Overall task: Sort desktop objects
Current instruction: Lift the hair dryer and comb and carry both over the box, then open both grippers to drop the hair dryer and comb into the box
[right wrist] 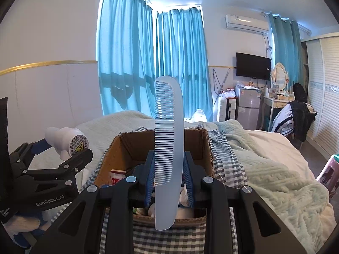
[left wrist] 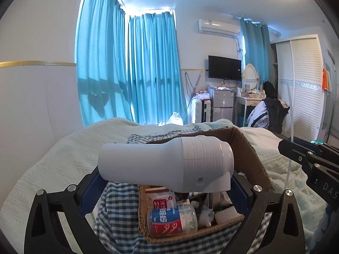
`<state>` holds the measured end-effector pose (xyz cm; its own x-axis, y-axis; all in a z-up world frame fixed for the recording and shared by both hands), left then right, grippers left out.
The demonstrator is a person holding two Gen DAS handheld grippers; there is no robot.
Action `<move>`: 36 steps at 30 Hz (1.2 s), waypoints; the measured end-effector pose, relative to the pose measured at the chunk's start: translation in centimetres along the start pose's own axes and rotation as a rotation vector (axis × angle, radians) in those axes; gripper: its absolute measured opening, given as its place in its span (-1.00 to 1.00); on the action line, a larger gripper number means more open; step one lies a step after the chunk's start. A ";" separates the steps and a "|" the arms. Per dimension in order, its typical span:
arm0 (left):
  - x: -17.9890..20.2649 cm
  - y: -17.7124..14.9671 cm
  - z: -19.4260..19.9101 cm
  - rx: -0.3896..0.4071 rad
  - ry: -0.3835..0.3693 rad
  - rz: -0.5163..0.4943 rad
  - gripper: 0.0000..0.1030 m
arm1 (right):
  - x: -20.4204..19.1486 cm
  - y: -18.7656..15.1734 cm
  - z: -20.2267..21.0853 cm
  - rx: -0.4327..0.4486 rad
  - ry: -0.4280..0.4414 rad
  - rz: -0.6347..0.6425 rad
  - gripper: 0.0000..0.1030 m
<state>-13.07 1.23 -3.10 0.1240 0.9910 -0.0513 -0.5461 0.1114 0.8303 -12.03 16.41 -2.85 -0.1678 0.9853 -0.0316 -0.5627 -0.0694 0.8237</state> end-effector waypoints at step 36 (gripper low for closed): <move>1.3 0.7 -14.1 -0.225 -0.030 0.008 1.00 | 3.3 0.2 -15.4 -0.179 -0.010 0.001 -0.36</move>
<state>-24.99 3.69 -10.42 0.1412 0.9897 -0.0258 -0.7180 0.1203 0.6856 -25.14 17.25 -11.51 -0.1610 0.9866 -0.0247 -0.6975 -0.0960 0.7101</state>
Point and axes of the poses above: each gripper's, at about its wrist camera, not at the fingertips, and z roughly against the way its jaws point, x to its right, y to its top, the point moved 3 cm from there along -z, roughly the way its jaws point, and after that the axes turned 15 degrees about -x, right-handed, at the moved point
